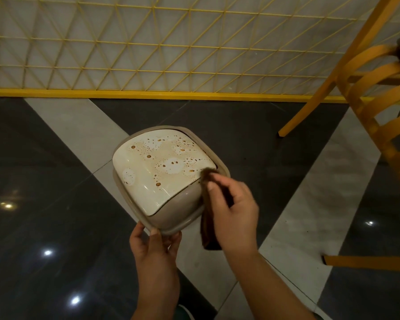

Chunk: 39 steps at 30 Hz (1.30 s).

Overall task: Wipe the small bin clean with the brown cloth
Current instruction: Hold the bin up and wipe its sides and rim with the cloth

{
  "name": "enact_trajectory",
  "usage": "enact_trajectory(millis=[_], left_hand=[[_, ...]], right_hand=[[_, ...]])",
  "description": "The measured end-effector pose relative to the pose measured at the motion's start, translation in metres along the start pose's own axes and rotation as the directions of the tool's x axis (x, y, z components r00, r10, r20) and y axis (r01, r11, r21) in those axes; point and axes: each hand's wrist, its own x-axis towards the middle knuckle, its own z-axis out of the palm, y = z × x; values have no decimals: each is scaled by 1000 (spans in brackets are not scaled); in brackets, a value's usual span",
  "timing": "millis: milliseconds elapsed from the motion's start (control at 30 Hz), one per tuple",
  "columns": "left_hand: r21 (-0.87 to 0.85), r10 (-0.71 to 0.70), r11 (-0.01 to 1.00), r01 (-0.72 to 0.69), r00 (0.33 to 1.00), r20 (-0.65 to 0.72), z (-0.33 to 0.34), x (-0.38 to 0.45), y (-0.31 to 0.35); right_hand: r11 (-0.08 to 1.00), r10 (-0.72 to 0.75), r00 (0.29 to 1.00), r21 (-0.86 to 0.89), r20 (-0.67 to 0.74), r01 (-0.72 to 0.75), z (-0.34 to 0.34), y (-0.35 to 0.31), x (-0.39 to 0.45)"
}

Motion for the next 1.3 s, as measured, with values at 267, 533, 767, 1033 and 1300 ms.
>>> enact_trajectory(millis=[267, 533, 767, 1033, 1300], left_hand=[[9, -19, 1000, 19, 1000, 10, -5, 4, -2], [7, -15, 1000, 15, 999, 34, -3, 3, -1], [-2, -30, 1000, 30, 999, 19, -5, 3, -1], [30, 21, 999, -21, 1000, 17, 0, 1, -1], [18, -12, 1000, 11, 1000, 16, 5, -3, -2]], right_hand=[[999, -19, 996, -47, -88, 15, -4, 12, 14], [938, -341, 940, -52, 16, 341, 16, 3, -24], [990, 127, 982, -39, -142, -133, -7, 27, 23], [955, -159, 982, -235, 99, 179, 13, 48, -35], [852, -184, 981, -486, 68, 194, -2, 39, -1]])
